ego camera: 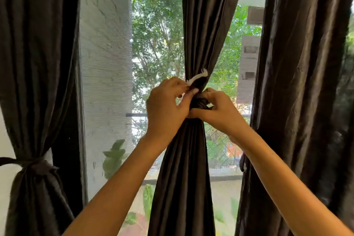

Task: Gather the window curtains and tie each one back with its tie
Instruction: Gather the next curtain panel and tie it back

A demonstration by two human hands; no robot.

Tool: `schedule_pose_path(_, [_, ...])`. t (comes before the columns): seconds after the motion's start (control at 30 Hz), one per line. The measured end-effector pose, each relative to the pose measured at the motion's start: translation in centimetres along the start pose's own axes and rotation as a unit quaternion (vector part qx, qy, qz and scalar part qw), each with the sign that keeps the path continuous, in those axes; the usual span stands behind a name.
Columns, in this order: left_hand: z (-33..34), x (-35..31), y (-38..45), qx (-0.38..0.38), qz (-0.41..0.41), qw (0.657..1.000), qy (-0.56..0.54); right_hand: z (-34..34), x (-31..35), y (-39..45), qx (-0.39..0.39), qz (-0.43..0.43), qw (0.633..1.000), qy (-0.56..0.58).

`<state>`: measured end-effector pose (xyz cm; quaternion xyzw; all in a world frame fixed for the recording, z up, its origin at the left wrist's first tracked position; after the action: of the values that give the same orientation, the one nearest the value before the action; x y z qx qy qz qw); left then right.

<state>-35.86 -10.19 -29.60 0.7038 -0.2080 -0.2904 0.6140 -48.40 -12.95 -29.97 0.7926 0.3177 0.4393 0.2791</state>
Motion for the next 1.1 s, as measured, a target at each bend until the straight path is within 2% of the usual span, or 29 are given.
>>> schedule_pose_path(0.2, [-0.7, 0.8, 0.1, -0.024, -0.051, 0.998, -0.030, -1.0, 0.8, -1.7, -0.140, -0.055, 0.988, 0.044])
schedule_pose_path(0.37, [-1.0, 1.2, 0.1, -0.035, -0.101, 0.992, -0.065, -0.8, 1.7, -2.2, -0.192, -0.136, 0.971, -0.029])
schedule_pose_path(0.47, [-0.7, 1.5, 0.1, -0.036, -0.127, 0.988, -0.085, -1.2, 1.5, -2.1, -0.218, -0.148, 0.965, -0.017])
schedule_pose_path(0.53, [-1.1, 2.2, 0.4, -0.051, -0.153, 0.982, -0.100, -2.2, 0.8, -1.5, -0.205, -0.130, 0.970, 0.002])
schedule_pose_path(0.63, [-2.2, 4.2, 0.8, -0.108, -0.187, 0.970, -0.112, -3.3, -0.9, -0.5, -0.139, -0.043, 0.983, 0.115])
schedule_pose_path(0.7, [-1.9, 4.8, 0.5, -0.115, -0.205, 0.964, -0.126, -3.5, -2.2, -0.5, -0.134, -0.003, 0.981, 0.139])
schedule_pose_path(0.8, [0.1, 4.5, 0.1, -0.076, -0.194, 0.968, -0.137, -3.3, -4.0, -0.6, -0.148, 0.046, 0.981, 0.117])
schedule_pose_path(0.9, [2.1, 4.7, 0.8, 0.031, -0.190, 0.960, -0.202, -2.8, -4.4, -0.3, -0.137, 0.071, 0.985, 0.075])
schedule_pose_path(0.97, [3.0, 4.8, 1.3, 0.076, -0.193, 0.950, -0.233, -2.2, -3.8, -0.2, -0.132, 0.052, 0.987, 0.072])
schedule_pose_path(1.03, [3.7, 4.6, 1.7, 0.084, -0.207, 0.946, -0.233, -2.0, -3.3, -0.1, -0.147, 0.023, 0.987, 0.063])
schedule_pose_path(1.1, [4.8, 4.3, 1.6, 0.093, -0.222, 0.942, -0.233, -2.2, -3.3, -0.2, -0.186, -0.007, 0.983, 0.002])
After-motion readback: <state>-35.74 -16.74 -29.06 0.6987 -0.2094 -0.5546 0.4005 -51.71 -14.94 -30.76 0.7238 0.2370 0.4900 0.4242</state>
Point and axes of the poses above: each hand's wrist, its own y-axis towards the middle knuckle, its own z-axis out of the palm, x = y × z, the point moved 4 cm from there along y, towards the middle knuckle, and after that the axes turned 2 degrees about y, right-handed, at the moved point
